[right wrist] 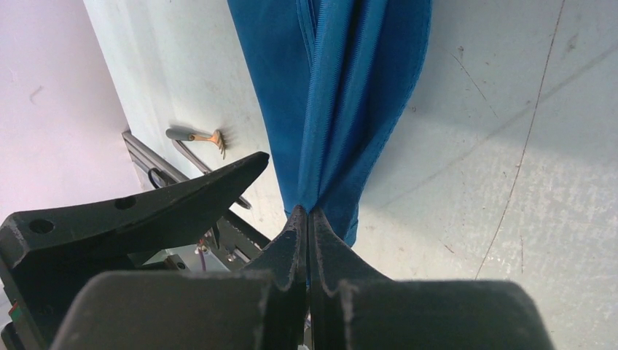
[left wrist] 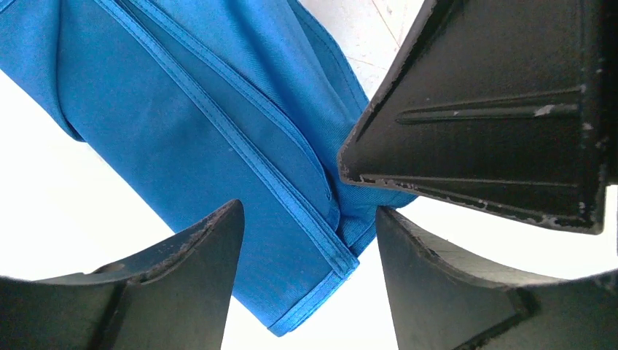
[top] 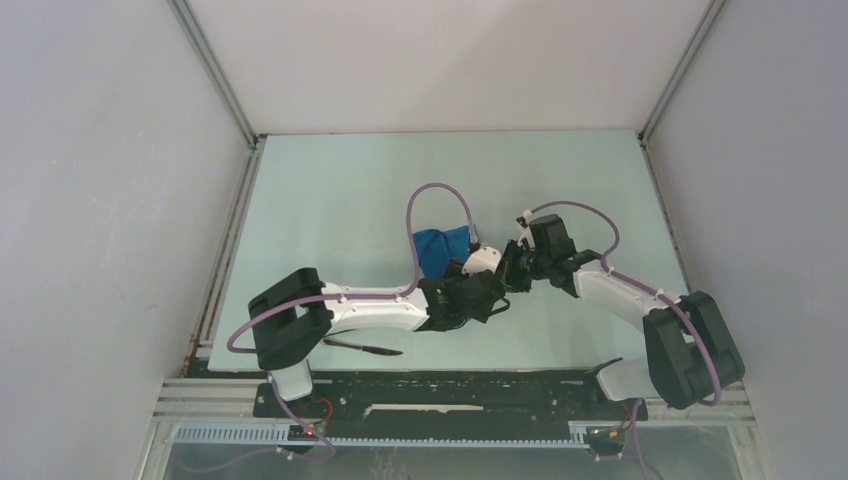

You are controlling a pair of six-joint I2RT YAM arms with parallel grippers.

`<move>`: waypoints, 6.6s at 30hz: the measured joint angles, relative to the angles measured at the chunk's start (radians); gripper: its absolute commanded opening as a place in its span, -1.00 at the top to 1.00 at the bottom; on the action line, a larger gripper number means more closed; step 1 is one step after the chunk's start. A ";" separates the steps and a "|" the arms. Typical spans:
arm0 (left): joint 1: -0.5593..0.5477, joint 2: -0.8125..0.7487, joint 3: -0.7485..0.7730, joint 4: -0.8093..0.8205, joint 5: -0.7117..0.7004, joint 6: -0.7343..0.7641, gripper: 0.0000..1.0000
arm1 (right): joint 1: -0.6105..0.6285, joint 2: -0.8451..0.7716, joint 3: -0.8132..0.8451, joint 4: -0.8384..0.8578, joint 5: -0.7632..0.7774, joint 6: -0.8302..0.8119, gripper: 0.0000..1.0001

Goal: Fold the napkin into a case and place the utensils inside
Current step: Pick up the 2/3-rectangle-folded napkin at the center of the board, then fold the 2/3-rectangle-folded napkin at the center of the board.

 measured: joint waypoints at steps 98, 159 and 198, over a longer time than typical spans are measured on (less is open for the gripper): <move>0.075 -0.198 -0.140 0.061 0.188 -0.045 -0.22 | -0.166 0.575 0.079 0.782 -0.273 0.320 1.00; 0.713 0.008 -0.295 0.376 0.822 -0.489 0.70 | 0.391 0.475 0.344 0.229 0.628 -0.050 1.00; 0.806 -0.042 -0.306 0.290 0.702 -0.434 0.85 | 0.440 0.521 0.344 0.329 0.546 -0.207 1.00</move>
